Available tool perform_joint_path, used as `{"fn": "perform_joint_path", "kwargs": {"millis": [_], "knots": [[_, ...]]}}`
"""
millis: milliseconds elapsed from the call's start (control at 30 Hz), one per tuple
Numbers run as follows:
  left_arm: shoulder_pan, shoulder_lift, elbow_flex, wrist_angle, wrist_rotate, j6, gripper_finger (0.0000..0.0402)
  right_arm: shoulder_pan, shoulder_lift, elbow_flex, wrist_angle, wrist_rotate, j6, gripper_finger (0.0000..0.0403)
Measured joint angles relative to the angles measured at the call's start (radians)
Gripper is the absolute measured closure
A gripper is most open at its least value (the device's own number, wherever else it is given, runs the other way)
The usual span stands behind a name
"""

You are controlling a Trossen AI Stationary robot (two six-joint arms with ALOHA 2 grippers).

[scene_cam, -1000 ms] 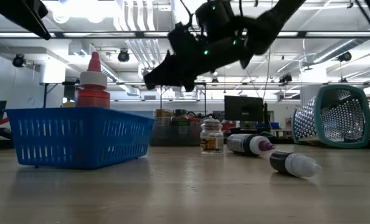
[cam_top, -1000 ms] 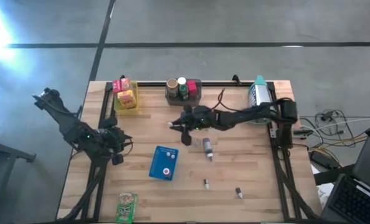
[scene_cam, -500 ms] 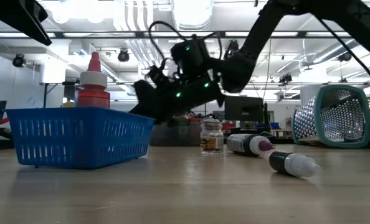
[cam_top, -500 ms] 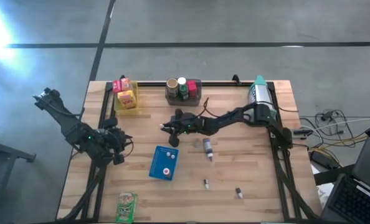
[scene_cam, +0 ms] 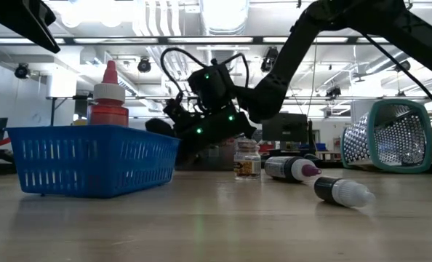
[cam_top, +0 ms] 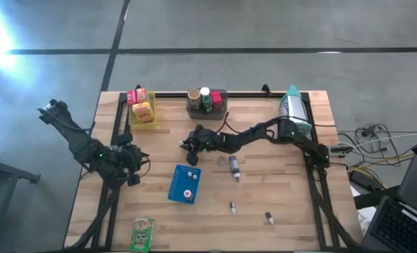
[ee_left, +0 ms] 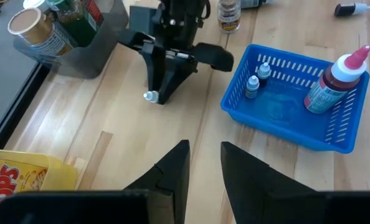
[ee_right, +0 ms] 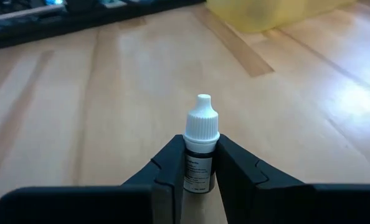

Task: Pick & Place Kitchen Items
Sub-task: Put the green food coloring bottle into the blue bin

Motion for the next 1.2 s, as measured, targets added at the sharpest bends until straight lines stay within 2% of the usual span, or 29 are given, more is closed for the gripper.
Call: {"fn": "perform_joint_path", "kwargs": {"millis": [133, 400, 667, 933, 1200], "knots": [[0.000, 0.000, 0.000, 0.001, 0.000, 0.000, 0.0305, -0.004, 0.003, -0.001, -0.011, 0.035, 0.000, 0.0330], [0.000, 0.000, 0.000, 0.005, 0.001, -0.003, 0.0305, -0.007, 0.001, 0.000, -0.027, 0.039, -0.018, 0.0331], [0.000, 0.000, 0.000, 0.007, 0.002, -0.009, 0.0305, -0.007, 0.002, -0.003, -0.065, 0.034, -0.021, 0.0286], [0.000, 0.000, 0.000, 0.008, 0.002, -0.021, 0.0305, -0.005, -0.004, -0.003, -0.060, 0.005, -0.019, 0.0256], [0.000, 0.000, 0.001, 0.008, 0.004, -0.023, 0.0305, -0.002, -0.058, -0.002, -0.074, 0.007, -0.049, 0.0226]]}}
